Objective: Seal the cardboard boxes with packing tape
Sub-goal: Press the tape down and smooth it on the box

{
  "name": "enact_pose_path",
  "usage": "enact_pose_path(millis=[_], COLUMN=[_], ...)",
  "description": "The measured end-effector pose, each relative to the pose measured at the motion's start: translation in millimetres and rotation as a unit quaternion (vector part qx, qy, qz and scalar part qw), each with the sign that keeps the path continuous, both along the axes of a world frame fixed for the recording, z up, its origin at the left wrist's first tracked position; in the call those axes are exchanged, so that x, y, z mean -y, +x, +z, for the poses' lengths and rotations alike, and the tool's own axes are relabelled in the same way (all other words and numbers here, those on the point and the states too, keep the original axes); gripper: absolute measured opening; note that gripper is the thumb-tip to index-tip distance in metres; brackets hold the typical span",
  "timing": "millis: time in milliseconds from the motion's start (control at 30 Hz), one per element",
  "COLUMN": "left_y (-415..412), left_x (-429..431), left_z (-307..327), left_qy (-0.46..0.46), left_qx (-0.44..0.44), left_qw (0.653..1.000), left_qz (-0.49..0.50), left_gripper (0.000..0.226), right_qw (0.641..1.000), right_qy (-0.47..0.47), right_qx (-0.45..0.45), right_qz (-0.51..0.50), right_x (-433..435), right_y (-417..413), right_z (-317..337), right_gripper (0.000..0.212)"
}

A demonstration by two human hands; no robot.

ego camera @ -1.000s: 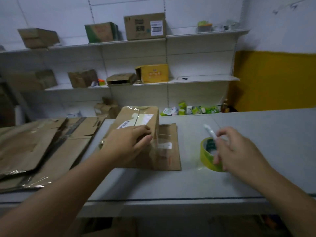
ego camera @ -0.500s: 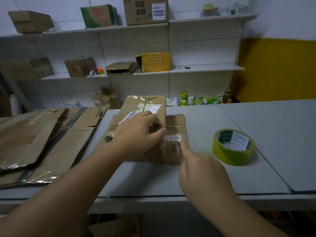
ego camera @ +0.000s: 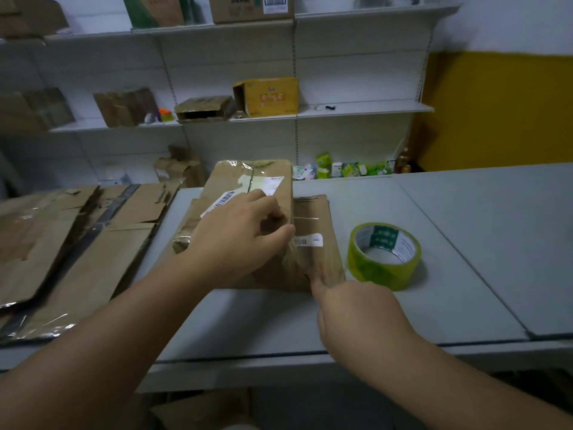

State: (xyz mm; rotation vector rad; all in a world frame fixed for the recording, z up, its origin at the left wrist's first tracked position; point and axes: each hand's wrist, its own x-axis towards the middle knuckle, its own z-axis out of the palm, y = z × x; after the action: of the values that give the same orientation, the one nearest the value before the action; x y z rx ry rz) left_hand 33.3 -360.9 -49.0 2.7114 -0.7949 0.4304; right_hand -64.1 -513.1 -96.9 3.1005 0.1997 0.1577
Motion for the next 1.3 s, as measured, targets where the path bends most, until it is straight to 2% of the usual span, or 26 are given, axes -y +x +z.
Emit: enact_pose_path(millis=[133,233,300,333,400,500,567,700,833,933,1000,1133,1300], left_y=[1,1,1,1,0,-2,-5,-5,-3,-3,-2,-1,0], left_x=[-2,-2,-2,-2,-2,-1,-1,-2,-1,-2,-3,-3,-3], left_z=[-1,-4,-6,-6,-6,-6,-7,-8,-10,-11,-11,-13,-13], left_qy=[0.014,0.028,0.030,0.028,0.022,0.013,0.008,0.010,0.012,0.008,0.006,0.005,0.002], left_qx=[0.004,0.019,0.032,0.036,0.040,0.044,0.045,0.049,0.056,0.063,0.067,0.069,0.069], left_qw=[1.000,0.999,0.999,0.999,0.999,0.999,0.999,0.999,0.998,0.998,0.998,0.997,0.997], left_qz=[0.007,0.013,0.014,0.012,0.008,0.013,0.019,0.021,0.019,0.014,0.013,0.017,0.016], left_gripper=[0.058,0.070,0.071,0.070,0.070,0.070,0.071,0.068,0.065,0.063,0.063,0.063,0.063], right_qw=[0.999,0.990,0.963,0.944,0.912,0.908,0.904,0.952,0.972,0.981,0.988,0.998,0.990], right_qy=[0.009,0.095,0.217,0.292,0.403,0.416,0.424,0.304,0.228,0.183,0.136,0.019,-0.081], right_qx=[-0.019,-0.098,-0.157,-0.151,-0.075,0.033,0.041,-0.020,-0.038,-0.056,-0.059,-0.065,-0.085], right_qz=[0.035,0.027,0.012,0.007,0.000,-0.037,-0.036,-0.022,-0.038,-0.033,-0.031,0.012,0.080], right_x=[22,53,73,78,79,50,24,1,-4,-18,-20,-15,-6], right_y=[-1,-14,-17,-15,0,24,29,20,21,24,24,23,18], right_z=[13,37,51,57,59,47,42,26,18,13,10,8,12], right_gripper=[0.050,0.031,0.026,0.028,0.025,0.017,0.015,0.040,0.040,0.028,0.027,0.030,0.026])
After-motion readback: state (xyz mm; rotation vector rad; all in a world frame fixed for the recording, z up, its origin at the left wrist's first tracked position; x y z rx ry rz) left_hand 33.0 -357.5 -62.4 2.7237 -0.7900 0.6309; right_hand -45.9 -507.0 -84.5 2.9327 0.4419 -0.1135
